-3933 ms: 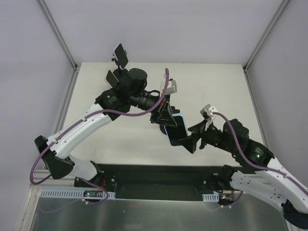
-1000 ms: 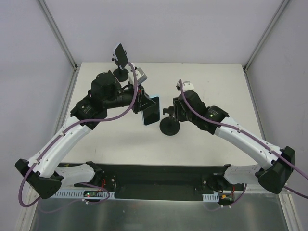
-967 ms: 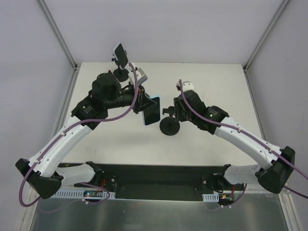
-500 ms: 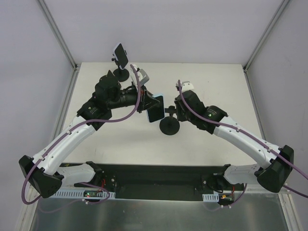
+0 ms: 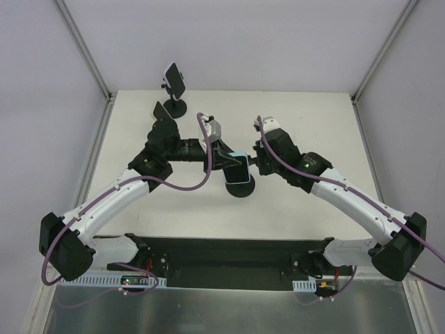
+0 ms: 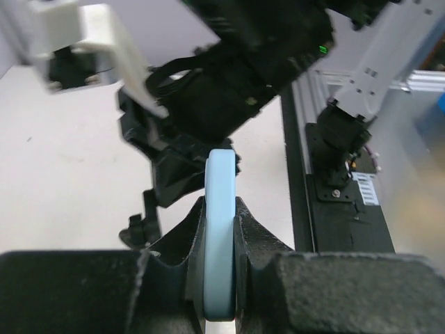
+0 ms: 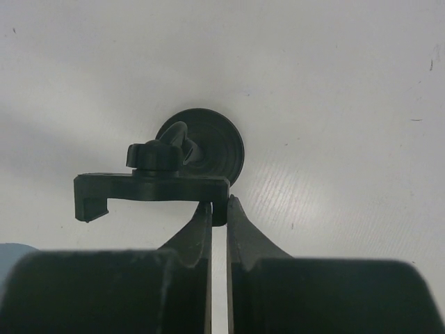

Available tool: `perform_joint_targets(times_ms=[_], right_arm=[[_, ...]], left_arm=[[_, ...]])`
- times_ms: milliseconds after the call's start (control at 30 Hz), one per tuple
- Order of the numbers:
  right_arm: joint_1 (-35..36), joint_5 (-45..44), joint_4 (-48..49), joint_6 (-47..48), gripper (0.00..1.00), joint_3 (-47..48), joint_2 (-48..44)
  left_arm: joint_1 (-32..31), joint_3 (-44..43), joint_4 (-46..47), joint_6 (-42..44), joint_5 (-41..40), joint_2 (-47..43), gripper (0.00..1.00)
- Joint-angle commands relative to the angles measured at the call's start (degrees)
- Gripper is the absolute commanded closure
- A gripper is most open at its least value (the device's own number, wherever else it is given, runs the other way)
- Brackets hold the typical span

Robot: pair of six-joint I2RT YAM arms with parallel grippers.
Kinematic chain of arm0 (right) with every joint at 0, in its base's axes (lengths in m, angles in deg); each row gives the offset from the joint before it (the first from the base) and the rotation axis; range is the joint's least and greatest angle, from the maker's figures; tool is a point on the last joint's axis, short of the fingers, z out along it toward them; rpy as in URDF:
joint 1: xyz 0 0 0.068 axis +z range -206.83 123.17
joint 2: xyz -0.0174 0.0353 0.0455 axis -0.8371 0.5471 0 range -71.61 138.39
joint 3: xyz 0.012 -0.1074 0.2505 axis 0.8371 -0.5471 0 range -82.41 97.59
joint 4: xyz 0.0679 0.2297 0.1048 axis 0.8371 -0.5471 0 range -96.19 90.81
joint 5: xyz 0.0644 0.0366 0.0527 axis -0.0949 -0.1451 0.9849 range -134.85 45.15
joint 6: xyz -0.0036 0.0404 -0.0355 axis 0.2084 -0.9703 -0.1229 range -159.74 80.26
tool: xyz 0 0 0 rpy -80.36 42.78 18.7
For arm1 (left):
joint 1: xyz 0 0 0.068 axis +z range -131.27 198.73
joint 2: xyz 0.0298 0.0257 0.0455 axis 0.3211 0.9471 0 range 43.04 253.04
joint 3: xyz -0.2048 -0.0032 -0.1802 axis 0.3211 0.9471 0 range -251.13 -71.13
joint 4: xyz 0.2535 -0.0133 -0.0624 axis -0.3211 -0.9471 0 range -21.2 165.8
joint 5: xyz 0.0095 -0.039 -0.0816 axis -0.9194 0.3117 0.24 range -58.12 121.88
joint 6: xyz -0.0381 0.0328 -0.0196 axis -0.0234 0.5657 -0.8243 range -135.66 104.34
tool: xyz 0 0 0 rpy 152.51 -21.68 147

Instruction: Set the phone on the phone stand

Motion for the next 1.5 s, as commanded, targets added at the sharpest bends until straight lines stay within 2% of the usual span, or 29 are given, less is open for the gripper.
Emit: perform_joint_targets(times_ms=[0, 133, 400, 1100, 1333, 1467], right_arm=[[-1.6, 5.8, 2.5, 3.8, 0.99, 0.4, -1.8], [-2.9, 9.8, 2.9, 5.0, 0.99, 0.9, -1.5], [-5.1, 14.7, 3.0, 5.2, 1.0, 1.3, -1.4], [-5.7, 20.1, 4.5, 5.6, 1.0, 1.4, -0.3], [-6.3, 25.4, 5.0, 10.6, 1.0, -0.4, -3.5], [-7.3, 25.9, 6.4, 12.0, 1.0, -1.5, -5.2]], left_arm=[[-0.4, 0.3, 21.6, 3.6, 18.4, 3.4, 1.0], [-0.7, -5.4, 22.1, 3.1, 27.1, 11.0, 1.0], [-0.1, -12.3, 19.1, 6.7, 30.2, 20.0, 1.0], [0.6, -20.9, 18.8, 5.3, 34.6, 30.5, 1.0], [3.8, -20.5, 15.2, 9.7, 34.8, 30.5, 1.0], [4.6, -22.5, 8.2, 14.9, 34.3, 31.3, 1.0]])
